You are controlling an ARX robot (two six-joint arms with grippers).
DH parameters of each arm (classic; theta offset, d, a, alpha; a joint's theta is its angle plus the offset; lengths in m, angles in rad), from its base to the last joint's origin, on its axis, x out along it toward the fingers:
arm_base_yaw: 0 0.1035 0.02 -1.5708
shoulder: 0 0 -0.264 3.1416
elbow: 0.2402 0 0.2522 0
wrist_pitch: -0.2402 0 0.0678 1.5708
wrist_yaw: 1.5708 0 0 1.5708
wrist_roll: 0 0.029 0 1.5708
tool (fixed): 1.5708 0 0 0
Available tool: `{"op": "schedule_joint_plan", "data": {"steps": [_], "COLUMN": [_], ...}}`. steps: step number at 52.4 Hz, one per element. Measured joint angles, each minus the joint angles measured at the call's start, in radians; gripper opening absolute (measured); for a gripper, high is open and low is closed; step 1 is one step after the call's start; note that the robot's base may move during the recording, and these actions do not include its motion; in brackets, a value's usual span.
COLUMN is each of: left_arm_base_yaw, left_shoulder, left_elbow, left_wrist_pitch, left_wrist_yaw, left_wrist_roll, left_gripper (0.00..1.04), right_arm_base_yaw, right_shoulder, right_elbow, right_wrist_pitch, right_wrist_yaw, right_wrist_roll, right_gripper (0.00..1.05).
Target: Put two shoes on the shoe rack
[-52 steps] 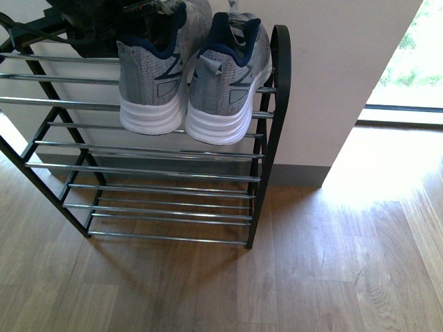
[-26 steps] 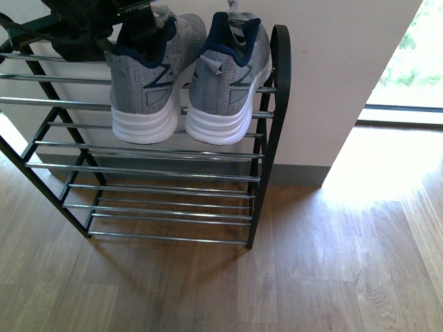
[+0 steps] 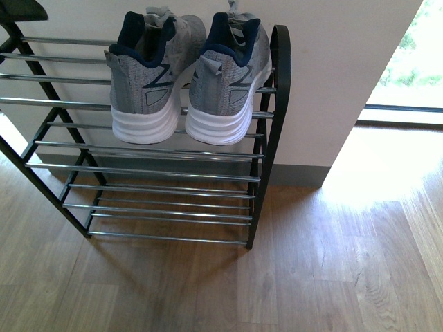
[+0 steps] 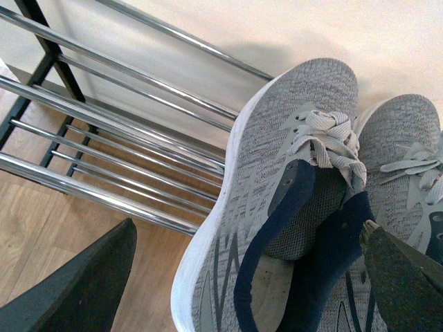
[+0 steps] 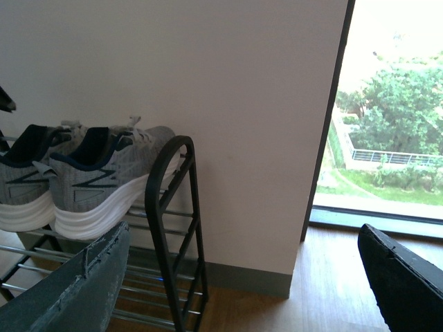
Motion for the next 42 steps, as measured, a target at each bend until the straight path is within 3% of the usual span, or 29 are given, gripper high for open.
{"op": "schedule_joint_plan", "data": {"steps": [24, 42], "left_arm_base_yaw": [0.009, -0.014], "left_shoulder": [-0.668, -1.168], "left_elbow": [-0.257, -0.483], "left_wrist_pitch": [-0.035, -0.268], "left_wrist_yaw": [-0.241, -0.412], "left_wrist_roll": [0.185, 0.183], "left_gripper": [0.95, 0.95], "right_arm_base_yaw": [0.0, 0.0], "right_shoulder": [0.0, 0.0], "right_elbow": [0.0, 0.0], "right_wrist_pitch": [0.0, 0.0], "right_wrist_yaw": [0.0, 0.0], "right_wrist_roll": [0.0, 0.0], "right_gripper": [0.96, 0.96]}}
